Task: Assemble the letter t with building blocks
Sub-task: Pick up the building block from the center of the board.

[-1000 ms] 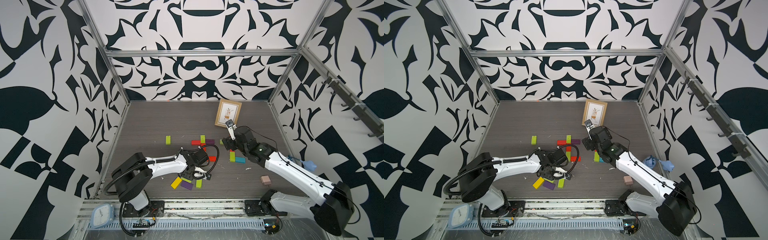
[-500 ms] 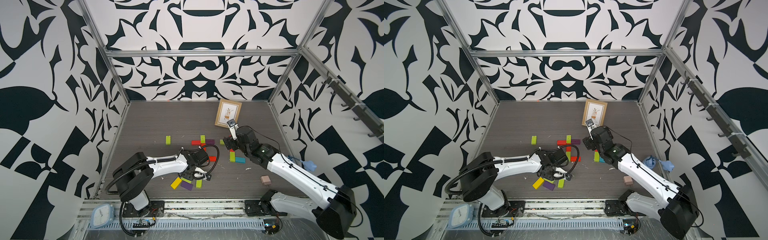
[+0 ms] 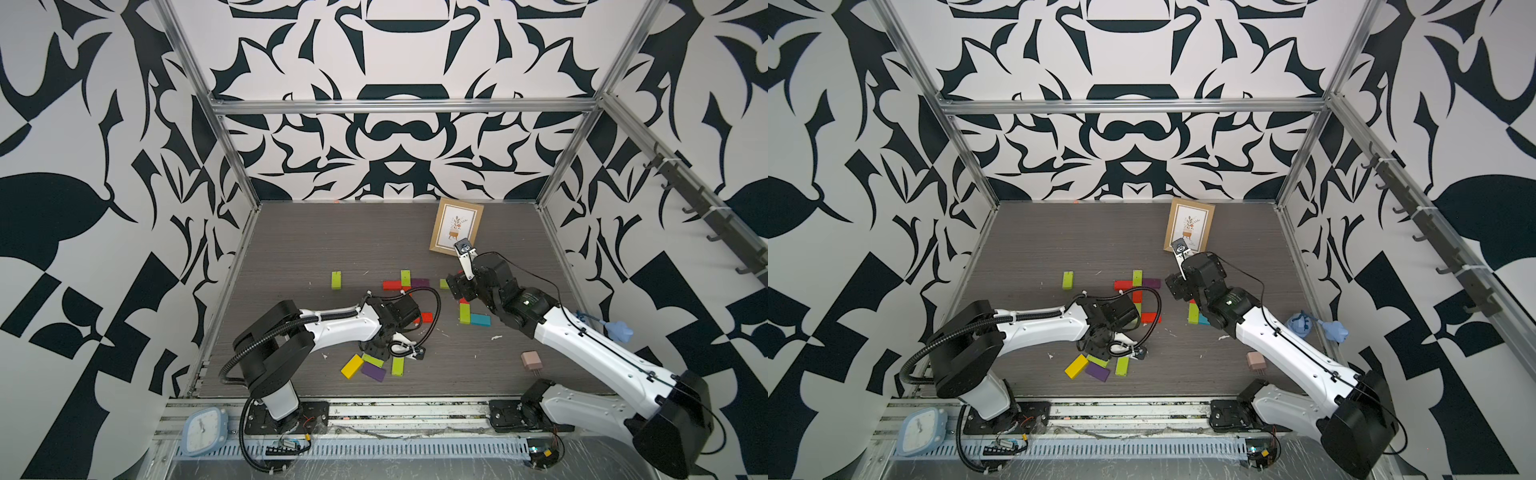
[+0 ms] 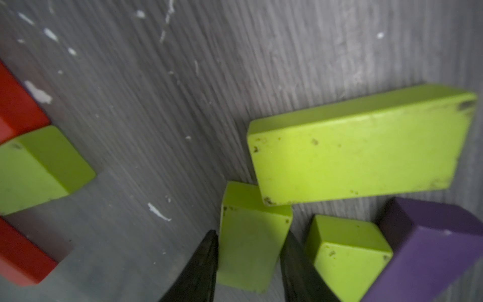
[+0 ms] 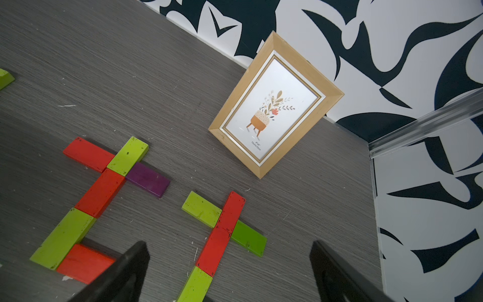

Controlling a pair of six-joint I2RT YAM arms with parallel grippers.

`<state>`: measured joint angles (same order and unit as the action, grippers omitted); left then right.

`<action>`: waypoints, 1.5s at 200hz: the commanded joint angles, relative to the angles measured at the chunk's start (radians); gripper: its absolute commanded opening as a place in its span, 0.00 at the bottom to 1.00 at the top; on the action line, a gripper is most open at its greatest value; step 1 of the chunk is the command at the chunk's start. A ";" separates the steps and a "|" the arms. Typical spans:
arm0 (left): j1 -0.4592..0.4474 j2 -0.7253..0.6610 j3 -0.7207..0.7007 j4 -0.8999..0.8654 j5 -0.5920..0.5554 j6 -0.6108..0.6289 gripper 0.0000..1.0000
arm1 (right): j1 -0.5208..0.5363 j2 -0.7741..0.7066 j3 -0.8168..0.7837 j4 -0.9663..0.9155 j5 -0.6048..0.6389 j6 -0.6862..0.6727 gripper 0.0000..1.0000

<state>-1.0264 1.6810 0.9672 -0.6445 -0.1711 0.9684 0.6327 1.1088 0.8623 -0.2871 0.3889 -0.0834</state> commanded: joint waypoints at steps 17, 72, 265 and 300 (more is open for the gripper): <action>0.019 0.021 0.011 -0.027 0.037 -0.002 0.38 | 0.001 -0.024 0.001 0.023 0.006 -0.003 0.99; 0.059 -0.055 -0.015 -0.015 0.056 -0.002 0.29 | 0.001 -0.023 0.001 0.023 0.003 -0.002 1.00; 0.542 -0.569 -0.037 -0.087 0.139 0.123 0.23 | 0.001 -0.006 0.006 0.022 -0.004 -0.003 0.99; 0.720 -0.541 0.054 -0.112 0.212 0.165 0.23 | 0.001 -0.018 0.005 0.026 -0.012 -0.002 0.99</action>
<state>-0.4038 1.1248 0.9409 -0.7067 -0.0540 1.0691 0.6327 1.1095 0.8612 -0.2867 0.3820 -0.0834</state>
